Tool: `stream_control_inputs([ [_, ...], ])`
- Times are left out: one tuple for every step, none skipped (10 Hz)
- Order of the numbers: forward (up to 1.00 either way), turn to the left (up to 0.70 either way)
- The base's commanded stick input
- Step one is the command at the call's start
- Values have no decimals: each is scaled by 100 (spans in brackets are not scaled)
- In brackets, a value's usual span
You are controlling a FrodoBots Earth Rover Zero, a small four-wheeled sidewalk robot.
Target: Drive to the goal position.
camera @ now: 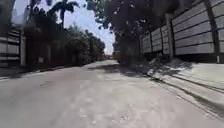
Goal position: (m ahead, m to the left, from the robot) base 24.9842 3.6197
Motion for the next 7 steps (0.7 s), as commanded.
stream_control_inputs([
  [100,0],
  [100,0],
  [100,0],
  [100,0],
  [100,0],
  [100,0],
  [100,0],
])
